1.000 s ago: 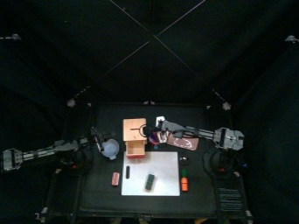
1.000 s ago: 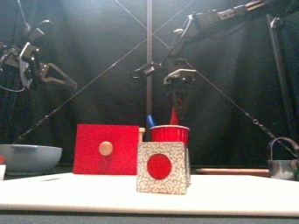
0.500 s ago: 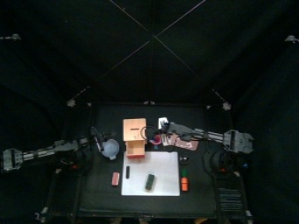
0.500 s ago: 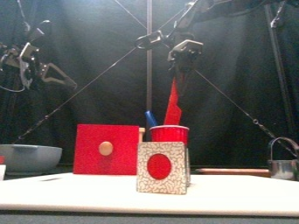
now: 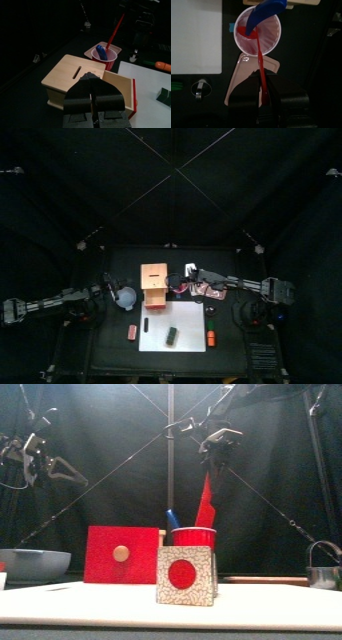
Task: Place sushi on board then cut the sushi with the knife then place the pieces on the plate
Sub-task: Grasp knife edge with left hand
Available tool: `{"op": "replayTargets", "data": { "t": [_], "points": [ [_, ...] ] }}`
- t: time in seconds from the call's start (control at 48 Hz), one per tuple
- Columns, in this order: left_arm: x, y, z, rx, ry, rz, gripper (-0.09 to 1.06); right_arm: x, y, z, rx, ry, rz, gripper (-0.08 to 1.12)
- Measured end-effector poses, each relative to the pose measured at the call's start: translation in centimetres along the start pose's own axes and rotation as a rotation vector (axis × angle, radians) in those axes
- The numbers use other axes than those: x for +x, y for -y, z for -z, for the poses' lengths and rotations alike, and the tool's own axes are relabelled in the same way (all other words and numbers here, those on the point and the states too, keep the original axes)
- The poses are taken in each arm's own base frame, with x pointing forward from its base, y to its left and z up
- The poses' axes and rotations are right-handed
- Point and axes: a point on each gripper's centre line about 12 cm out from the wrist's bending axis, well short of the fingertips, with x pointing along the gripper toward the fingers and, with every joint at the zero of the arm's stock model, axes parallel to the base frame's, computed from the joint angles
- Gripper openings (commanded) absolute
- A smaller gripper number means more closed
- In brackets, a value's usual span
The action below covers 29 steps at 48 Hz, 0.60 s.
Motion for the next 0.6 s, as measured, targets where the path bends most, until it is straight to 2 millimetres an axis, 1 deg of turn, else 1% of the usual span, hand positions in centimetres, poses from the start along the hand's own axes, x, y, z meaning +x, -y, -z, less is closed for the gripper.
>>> {"op": "replayTargets", "data": {
  "t": [0.104, 0.312, 0.479, 0.604],
  "points": [
    [0.0, 0.0, 0.0, -0.002, 0.0, 0.0, 0.01, 0.6, 0.0, 0.1, -0.002, -0.015, 0.0, 0.51],
    [0.0, -0.1, 0.0, 0.0, 0.002, -0.003, 0.01, 2.6, 0.0, -0.1, 0.002, -0.062, -0.002, 0.52],
    [0.0, -0.1, 0.0, -0.001, 0.0, -0.005, 0.01, 3.1, 0.5, -0.2, 0.055, -0.09, 0.05, 0.52],
    [0.0, -0.1, 0.0, -0.002, 0.0, -0.005, 0.01, 3.4, 0.3, -0.4, 0.035, -0.104, 0.066, 0.52]
  ]
}}
